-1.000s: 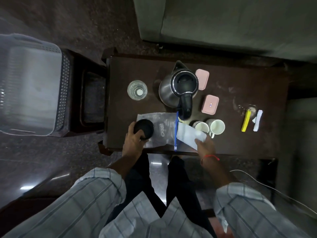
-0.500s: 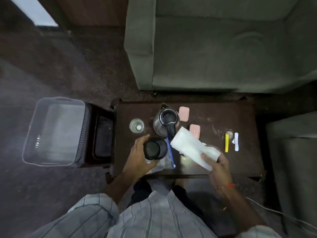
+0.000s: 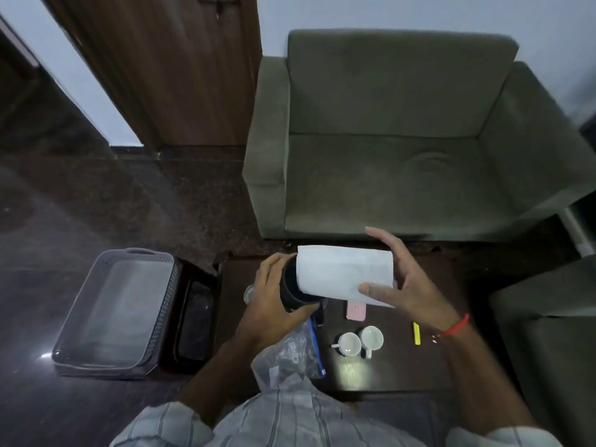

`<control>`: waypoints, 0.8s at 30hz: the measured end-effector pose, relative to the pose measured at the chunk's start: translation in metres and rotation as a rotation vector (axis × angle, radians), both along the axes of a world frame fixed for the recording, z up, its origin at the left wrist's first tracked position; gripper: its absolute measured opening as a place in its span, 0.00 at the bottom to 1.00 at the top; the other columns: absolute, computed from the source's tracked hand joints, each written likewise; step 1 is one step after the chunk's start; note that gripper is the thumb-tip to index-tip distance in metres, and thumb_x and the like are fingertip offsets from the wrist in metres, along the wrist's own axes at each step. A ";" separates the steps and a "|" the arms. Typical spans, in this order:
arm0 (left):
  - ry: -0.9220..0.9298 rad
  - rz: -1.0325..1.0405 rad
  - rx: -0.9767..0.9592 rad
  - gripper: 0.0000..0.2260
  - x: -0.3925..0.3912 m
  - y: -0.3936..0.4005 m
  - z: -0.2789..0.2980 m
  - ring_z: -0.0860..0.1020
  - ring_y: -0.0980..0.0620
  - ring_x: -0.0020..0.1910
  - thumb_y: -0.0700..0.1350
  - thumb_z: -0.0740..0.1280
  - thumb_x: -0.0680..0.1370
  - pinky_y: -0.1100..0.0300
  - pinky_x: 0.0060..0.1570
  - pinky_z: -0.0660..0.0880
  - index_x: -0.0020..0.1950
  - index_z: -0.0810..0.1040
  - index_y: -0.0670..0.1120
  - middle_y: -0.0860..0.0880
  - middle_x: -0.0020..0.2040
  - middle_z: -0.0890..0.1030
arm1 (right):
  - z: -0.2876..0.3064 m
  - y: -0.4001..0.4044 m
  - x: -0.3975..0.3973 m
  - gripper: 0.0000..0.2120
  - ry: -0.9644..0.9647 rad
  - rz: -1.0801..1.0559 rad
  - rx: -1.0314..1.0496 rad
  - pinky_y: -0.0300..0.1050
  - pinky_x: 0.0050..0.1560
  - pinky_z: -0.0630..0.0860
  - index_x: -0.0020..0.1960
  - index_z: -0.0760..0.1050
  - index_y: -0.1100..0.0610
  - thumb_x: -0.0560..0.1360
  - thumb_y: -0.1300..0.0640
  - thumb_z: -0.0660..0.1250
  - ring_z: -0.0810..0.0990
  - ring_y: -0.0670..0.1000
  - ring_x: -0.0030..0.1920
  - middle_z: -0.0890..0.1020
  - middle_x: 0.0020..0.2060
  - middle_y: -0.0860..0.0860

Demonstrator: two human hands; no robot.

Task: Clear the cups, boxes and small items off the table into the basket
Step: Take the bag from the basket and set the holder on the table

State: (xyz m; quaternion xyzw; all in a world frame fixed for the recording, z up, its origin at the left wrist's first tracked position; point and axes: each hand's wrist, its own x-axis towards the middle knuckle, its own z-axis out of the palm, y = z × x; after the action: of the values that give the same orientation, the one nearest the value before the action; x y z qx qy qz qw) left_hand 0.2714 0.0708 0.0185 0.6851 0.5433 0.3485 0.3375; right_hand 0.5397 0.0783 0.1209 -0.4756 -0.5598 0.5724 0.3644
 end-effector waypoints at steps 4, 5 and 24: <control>0.005 0.013 -0.020 0.41 0.011 -0.001 0.015 0.68 0.54 0.73 0.61 0.79 0.68 0.49 0.69 0.73 0.76 0.64 0.61 0.60 0.72 0.71 | 0.017 0.011 -0.001 0.41 -0.013 0.039 0.025 0.40 0.54 0.80 0.74 0.64 0.41 0.70 0.65 0.78 0.83 0.47 0.53 0.81 0.56 0.53; 0.003 0.025 -0.024 0.41 0.014 -0.002 0.016 0.69 0.54 0.72 0.59 0.80 0.68 0.48 0.69 0.73 0.76 0.64 0.61 0.60 0.71 0.71 | 0.019 0.012 -0.001 0.39 -0.011 0.037 0.026 0.42 0.57 0.80 0.73 0.66 0.42 0.70 0.64 0.78 0.82 0.49 0.56 0.80 0.58 0.54; -0.154 0.038 -0.066 0.41 0.035 -0.003 0.032 0.72 0.58 0.73 0.57 0.81 0.68 0.48 0.69 0.75 0.76 0.66 0.61 0.61 0.72 0.73 | 0.091 0.052 -0.024 0.14 -0.904 0.404 0.380 0.45 0.58 0.78 0.52 0.85 0.51 0.76 0.66 0.66 0.84 0.47 0.50 0.87 0.50 0.47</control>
State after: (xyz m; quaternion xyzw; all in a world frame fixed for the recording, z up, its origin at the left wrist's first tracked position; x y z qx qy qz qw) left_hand 0.3061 0.0676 0.0504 0.6343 0.5399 0.3886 0.3940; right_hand 0.5154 0.1303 0.2115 -0.4830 -0.8355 0.2575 0.0489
